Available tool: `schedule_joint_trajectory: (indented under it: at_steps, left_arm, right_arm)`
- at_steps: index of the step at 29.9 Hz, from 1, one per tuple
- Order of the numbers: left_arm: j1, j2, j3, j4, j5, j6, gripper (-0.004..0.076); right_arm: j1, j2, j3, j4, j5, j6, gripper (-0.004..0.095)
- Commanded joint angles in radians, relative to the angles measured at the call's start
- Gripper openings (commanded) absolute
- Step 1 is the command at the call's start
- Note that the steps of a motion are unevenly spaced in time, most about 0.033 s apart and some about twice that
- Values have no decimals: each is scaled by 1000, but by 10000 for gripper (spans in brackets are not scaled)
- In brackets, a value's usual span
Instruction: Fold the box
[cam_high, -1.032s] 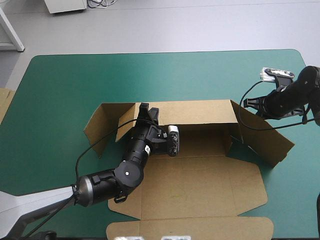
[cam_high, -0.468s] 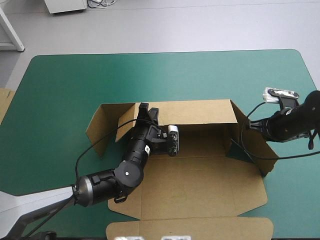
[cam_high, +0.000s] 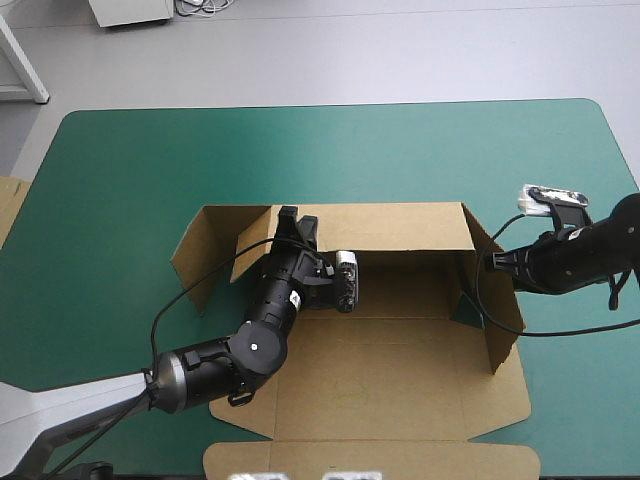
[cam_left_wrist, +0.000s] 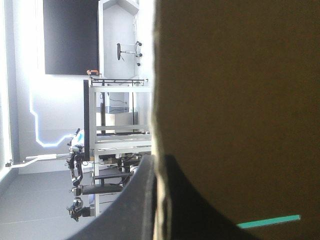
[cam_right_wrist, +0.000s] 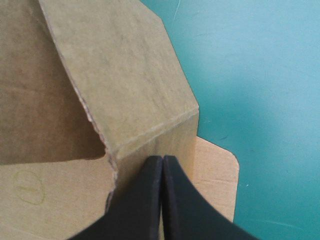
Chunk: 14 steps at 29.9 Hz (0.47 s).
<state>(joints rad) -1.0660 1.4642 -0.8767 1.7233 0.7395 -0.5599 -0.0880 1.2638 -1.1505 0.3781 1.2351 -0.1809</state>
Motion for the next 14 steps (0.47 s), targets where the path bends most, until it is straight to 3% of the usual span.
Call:
schedule_joint_trajectory:
  at_steps: [1, 4, 10, 14]
  left_arm:
    - [-3, -32, -18, -2, 19, -21, -10]
    - [-3, -32, -18, -3, 19, -21, -10]
    - [-3, -32, -18, -3, 19, -21, -10]
    - [-3, -32, -18, -3, 19, -25, -10]
  right_arm:
    - [3, -40, -22, 42, 12, -89, -18]
    - [3, -63, -16, 35, 12, -127, 52]
    - [37, -119, 52, 14, -34, -202, 566]
    - [76, -129, 104, 9, -73, -266, 617]
